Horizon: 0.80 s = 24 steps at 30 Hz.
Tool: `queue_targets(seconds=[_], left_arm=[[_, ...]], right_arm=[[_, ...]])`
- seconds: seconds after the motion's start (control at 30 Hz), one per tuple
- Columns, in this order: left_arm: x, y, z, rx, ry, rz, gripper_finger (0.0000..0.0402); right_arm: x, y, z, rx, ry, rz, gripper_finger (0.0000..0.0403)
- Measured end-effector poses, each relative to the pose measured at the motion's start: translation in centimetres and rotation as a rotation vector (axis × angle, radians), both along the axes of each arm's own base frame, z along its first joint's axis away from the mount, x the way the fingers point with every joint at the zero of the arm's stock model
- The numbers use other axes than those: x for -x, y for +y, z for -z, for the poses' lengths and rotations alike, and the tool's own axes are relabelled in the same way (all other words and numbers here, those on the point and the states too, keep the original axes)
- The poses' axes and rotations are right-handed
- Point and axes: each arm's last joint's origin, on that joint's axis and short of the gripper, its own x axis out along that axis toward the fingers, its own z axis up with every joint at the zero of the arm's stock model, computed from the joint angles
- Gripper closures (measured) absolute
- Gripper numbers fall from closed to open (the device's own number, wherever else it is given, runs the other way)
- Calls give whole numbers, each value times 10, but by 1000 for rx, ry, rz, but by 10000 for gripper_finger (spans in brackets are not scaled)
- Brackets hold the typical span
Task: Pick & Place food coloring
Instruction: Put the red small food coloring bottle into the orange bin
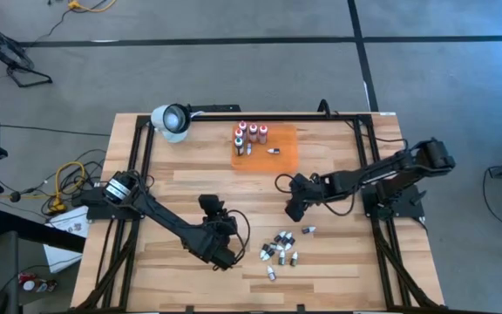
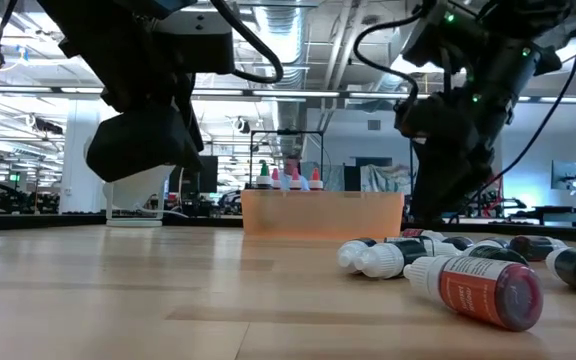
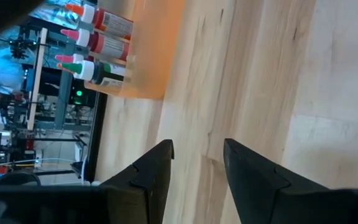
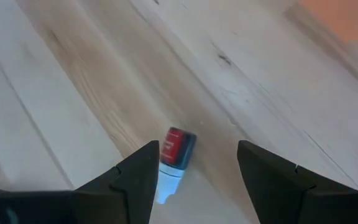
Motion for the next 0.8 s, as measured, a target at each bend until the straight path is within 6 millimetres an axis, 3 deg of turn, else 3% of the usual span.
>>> queue_targets(seconds=[0.4, 0.67, 0.8], left_arm=[[0, 0, 0, -1, 7, 4, 260], [0, 0, 0, 3, 9, 3, 260], [0, 0, 0, 5, 7, 1, 260]], right_arm=[[-2, -1, 4, -31, 12, -24, 194], [-11, 1, 24, -56, 61, -93, 194], [-17, 0, 23, -49, 109, -84, 194]])
